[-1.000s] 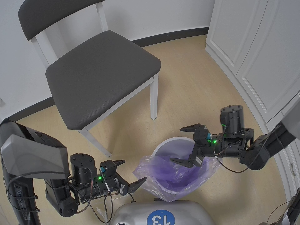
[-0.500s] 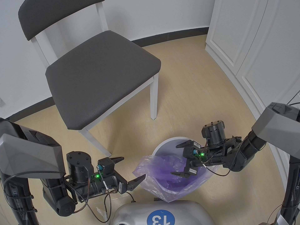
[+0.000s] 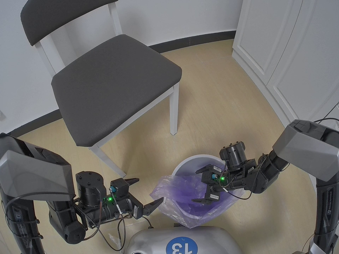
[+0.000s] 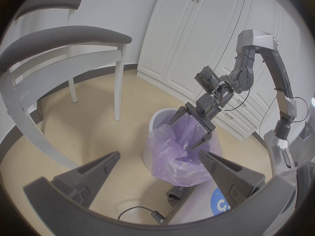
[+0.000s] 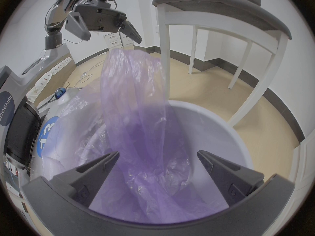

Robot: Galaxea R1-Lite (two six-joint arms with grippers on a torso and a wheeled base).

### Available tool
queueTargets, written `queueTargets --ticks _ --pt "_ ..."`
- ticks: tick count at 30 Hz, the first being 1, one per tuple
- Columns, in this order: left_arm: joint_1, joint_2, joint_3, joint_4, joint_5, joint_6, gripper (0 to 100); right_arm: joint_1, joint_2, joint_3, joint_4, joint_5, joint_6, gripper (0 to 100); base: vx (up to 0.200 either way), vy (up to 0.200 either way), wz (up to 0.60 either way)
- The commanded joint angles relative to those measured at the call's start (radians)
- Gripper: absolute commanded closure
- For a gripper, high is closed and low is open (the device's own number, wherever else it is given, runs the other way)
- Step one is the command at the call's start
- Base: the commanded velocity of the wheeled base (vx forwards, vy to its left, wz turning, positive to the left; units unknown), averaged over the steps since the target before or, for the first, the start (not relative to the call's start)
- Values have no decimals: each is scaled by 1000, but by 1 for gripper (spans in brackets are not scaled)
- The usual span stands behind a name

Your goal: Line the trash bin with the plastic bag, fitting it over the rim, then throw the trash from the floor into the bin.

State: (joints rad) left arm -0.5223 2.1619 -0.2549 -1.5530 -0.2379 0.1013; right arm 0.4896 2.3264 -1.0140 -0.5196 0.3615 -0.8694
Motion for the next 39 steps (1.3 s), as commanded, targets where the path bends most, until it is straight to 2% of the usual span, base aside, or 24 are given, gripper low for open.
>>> queueTargets --ticks 1,15,16,24,36,39 --pt "-1 12 0 -18 0 0 0 0 22 -11 26 1 -5 0 0 0 0" --pt "-1 12 -1 -18 0 0 0 3 117 -106 44 -32 -10 0 0 0 0" --pt "-1 12 -1 -18 0 0 0 3 119 -109 46 -32 -10 100 0 0 0" --pt "1 13 -3 -18 0 0 0 -6 117 -115 50 -27 -16 100 0 0 0" --pt "1 10 -4 -18 0 0 0 -19 -68 -97 56 -27 -19 100 0 0 0" --pt "1 10 -4 -18 0 0 0 -32 -127 -109 112 -27 -19 100 0 0 0"
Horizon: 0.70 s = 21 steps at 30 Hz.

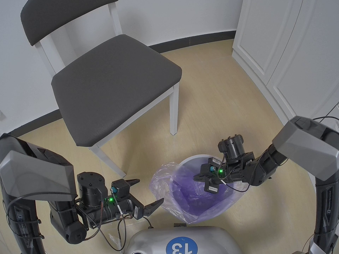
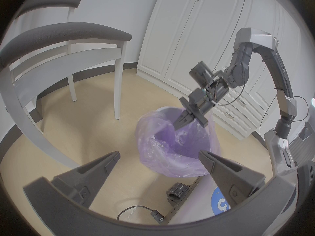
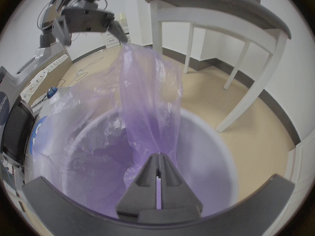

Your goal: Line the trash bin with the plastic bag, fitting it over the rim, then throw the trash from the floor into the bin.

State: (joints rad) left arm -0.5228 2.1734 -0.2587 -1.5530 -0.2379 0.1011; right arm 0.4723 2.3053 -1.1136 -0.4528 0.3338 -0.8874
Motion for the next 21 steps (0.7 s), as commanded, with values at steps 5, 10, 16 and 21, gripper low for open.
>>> queueTargets --ticks 5,10,16,21 --pt "1 2 -2 -18 0 0 0 -34 -152 -34 100 -1 -1 100 0 0 0" --pt "7 5 -2 -18 0 0 0 -40 -156 -49 120 1 -1 100 0 0 0" --pt "7 9 -2 -18 0 0 0 -6 -144 40 134 -4 -1 100 0 0 0" --pt "7 14 -2 -18 0 0 0 15 -115 77 129 1 1 0 0 0 0"
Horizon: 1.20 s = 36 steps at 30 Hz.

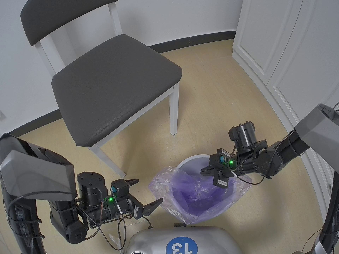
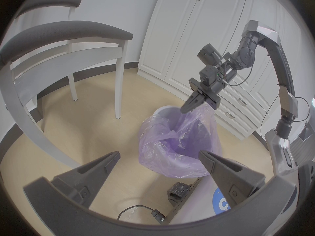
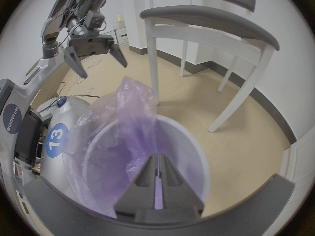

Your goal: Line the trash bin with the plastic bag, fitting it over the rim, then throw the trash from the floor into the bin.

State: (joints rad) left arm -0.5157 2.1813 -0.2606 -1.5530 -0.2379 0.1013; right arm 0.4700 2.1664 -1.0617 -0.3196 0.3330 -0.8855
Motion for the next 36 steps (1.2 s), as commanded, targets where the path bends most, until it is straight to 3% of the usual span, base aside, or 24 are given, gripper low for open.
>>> queueTargets --ticks 1,6,13,22,23,29,36 --pt "0 6 0 -18 0 0 0 19 35 25 -4 1 -4 0 0 0 0" --pt "-1 14 0 -18 0 0 0 30 76 19 -12 1 -4 0 0 0 0" --pt "-3 20 0 -18 0 0 0 33 205 -34 -131 3 5 0 0 0 0" --pt "-4 29 1 -18 0 0 0 33 285 -106 -138 3 5 0 0 0 0" --pt "-4 29 1 -18 0 0 0 33 288 -106 -139 3 5 100 0 0 0" --pt "0 29 0 -18 0 0 0 13 227 -95 -184 3 7 100 0 0 0" --pt "-1 28 -5 -18 0 0 0 -24 64 -106 -131 4 25 100 0 0 0"
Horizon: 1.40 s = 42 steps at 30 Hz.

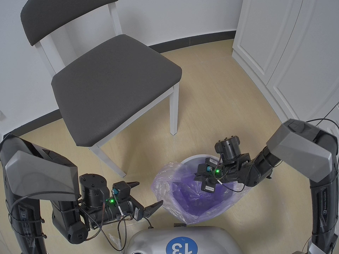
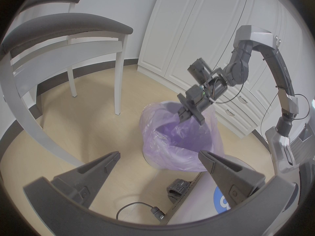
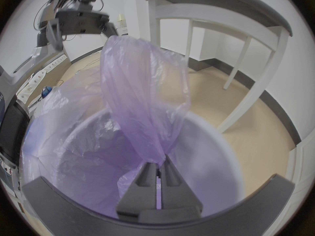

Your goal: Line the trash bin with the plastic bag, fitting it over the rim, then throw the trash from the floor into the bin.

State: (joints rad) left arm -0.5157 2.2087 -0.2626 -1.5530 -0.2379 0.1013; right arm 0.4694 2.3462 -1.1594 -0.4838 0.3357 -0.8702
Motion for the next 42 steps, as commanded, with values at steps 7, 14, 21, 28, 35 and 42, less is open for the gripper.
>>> queueTargets --ticks 7,14,21,28,35,42 --pt "-3 -1 -1 -18 0 0 0 -34 -150 -34 59 0 10 100 0 0 0" --pt "0 -3 -1 -18 0 0 0 -55 -148 -102 134 0 0 100 0 0 0" --pt "2 0 -4 -18 0 0 0 -83 -137 -166 151 -3 -18 100 0 0 0" --pt "2 0 -4 -18 0 0 0 -98 -97 -233 171 -6 -19 100 0 0 0" --pt "2 2 -4 -18 0 0 0 -98 -57 -287 172 -15 -21 0 0 0 0" --pt "2 0 -6 -18 0 0 0 -100 -96 -241 136 -7 -13 0 0 0 0"
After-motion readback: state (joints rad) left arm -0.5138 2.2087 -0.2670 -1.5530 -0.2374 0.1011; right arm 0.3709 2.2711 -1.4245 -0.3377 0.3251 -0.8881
